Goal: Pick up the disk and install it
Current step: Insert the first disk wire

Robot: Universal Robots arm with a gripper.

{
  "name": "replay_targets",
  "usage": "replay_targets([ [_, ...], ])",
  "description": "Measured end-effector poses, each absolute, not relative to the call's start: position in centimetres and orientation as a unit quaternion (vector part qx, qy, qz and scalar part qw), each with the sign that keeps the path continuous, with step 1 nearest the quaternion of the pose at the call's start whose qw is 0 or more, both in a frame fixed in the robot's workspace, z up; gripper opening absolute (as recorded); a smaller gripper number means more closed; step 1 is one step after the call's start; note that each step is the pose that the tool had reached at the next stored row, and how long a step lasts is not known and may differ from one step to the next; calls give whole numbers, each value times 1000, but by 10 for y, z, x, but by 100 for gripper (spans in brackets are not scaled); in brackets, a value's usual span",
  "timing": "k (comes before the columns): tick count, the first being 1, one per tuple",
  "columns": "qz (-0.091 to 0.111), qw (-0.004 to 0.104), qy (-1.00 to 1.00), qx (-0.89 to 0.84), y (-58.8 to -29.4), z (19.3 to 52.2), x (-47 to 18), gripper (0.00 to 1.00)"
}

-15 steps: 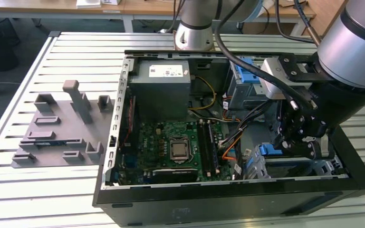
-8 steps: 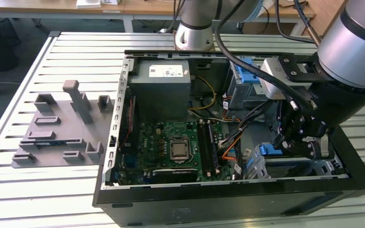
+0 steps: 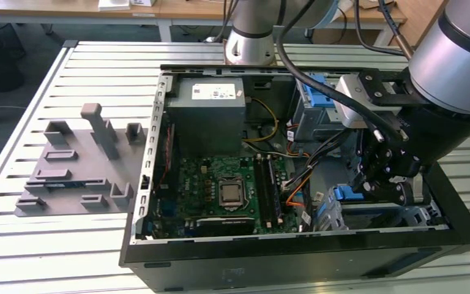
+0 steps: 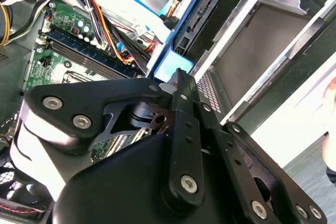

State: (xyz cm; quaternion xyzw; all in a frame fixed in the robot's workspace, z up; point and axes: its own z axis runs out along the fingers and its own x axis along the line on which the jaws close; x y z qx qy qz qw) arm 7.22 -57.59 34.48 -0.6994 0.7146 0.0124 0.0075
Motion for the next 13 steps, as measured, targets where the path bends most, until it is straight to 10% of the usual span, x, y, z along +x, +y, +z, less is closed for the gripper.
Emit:
replay_targets([
  [13,13,8,715,-699,-576,347,92,11],
])
